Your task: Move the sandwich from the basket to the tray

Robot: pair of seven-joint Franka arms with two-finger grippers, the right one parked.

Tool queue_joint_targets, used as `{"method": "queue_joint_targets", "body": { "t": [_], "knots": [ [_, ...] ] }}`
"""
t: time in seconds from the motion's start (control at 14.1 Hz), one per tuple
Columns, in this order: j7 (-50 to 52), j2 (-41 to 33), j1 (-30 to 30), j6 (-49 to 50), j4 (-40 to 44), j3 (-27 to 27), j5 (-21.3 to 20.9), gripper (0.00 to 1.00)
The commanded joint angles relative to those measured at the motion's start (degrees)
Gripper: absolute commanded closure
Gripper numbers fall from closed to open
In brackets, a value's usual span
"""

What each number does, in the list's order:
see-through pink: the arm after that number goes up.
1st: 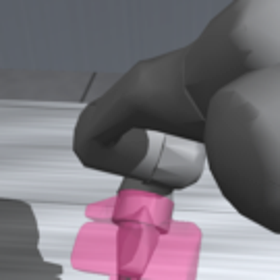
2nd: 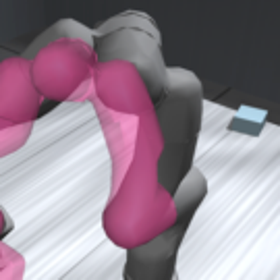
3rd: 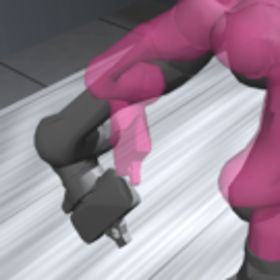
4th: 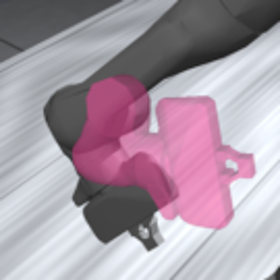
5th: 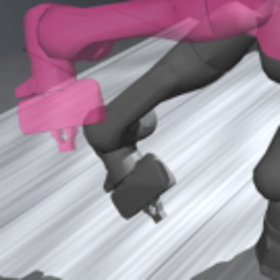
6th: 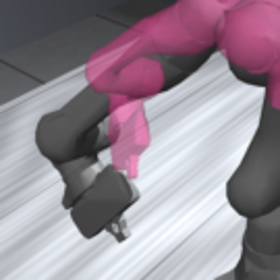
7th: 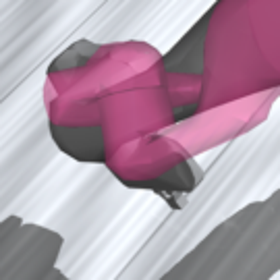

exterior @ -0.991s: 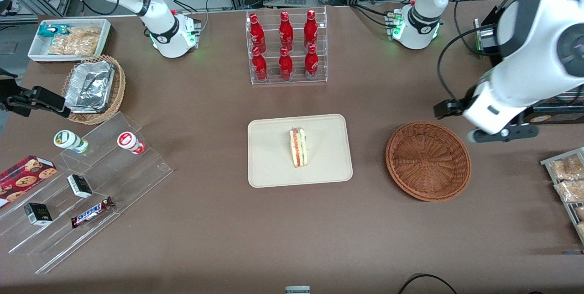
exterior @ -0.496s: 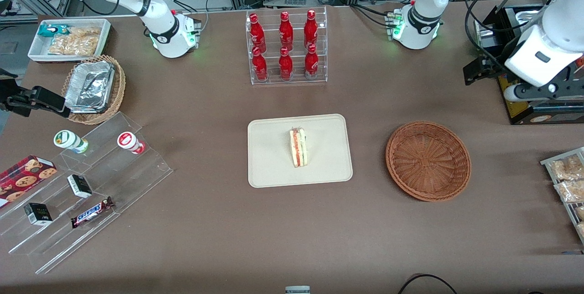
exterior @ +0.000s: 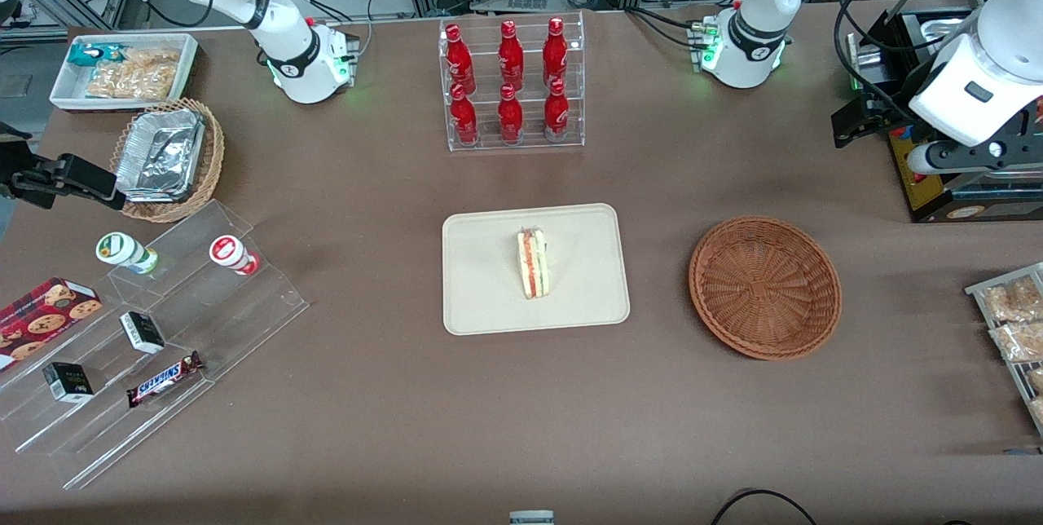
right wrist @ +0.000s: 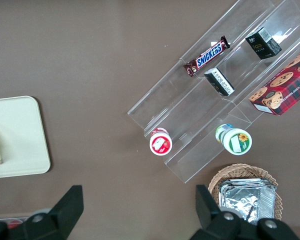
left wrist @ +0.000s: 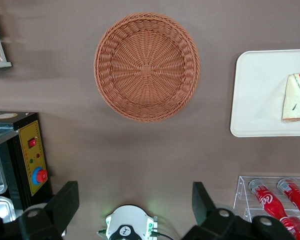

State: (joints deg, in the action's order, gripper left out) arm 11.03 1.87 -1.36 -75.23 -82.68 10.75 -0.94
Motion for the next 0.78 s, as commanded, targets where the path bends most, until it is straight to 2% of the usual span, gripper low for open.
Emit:
{"method": "queue_joint_targets", "body": {
  "t": [0.0,0.71],
  "knots": [
    [-0.57,-0.37,-0.39,0.61,-0.20,0.06,0.85,0.00],
    [-0.13,0.16,0.04,-1.24,-1.79,0.06,0.85,0.00]
  ]
}}
